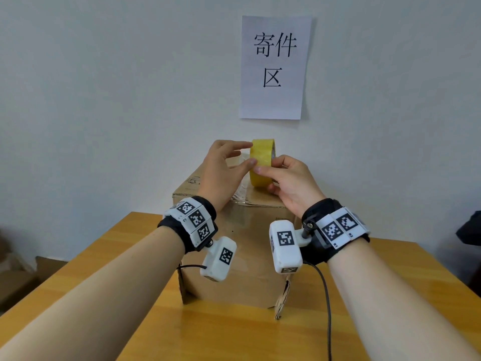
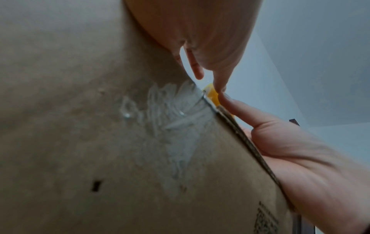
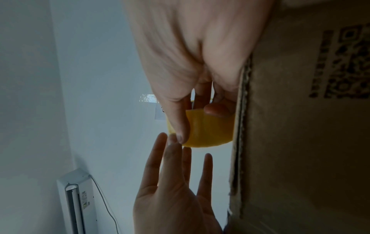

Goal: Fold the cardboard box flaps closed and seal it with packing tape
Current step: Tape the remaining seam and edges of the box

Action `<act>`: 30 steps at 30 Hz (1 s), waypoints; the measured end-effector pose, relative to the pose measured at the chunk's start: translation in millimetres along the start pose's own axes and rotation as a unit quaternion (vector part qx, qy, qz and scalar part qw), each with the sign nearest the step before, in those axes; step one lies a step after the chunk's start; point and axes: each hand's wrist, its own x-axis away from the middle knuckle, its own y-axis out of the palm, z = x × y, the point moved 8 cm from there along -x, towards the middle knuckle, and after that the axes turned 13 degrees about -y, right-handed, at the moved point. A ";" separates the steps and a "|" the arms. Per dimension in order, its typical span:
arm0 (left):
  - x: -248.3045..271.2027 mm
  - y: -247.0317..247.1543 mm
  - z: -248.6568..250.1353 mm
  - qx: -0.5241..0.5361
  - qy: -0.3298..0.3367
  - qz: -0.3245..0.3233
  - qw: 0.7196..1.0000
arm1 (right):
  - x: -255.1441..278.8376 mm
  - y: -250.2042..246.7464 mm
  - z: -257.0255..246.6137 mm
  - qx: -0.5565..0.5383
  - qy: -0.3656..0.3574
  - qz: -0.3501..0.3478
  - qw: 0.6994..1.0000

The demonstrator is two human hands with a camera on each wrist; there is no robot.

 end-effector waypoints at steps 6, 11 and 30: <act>-0.7 -4.1 -3.0 -0.011 -0.012 0.032 0.999 | -0.9 0.5 0.7 0.004 -0.005 -0.003 1.000; -0.4 -5.0 -2.6 -0.011 -0.020 0.038 0.999 | -1.3 0.6 1.8 0.012 -0.008 -0.008 1.000; -34.1 3.0 20.0 -0.119 -0.128 -0.077 0.982 | -1.6 9.5 -5.8 0.109 -0.006 -0.082 0.991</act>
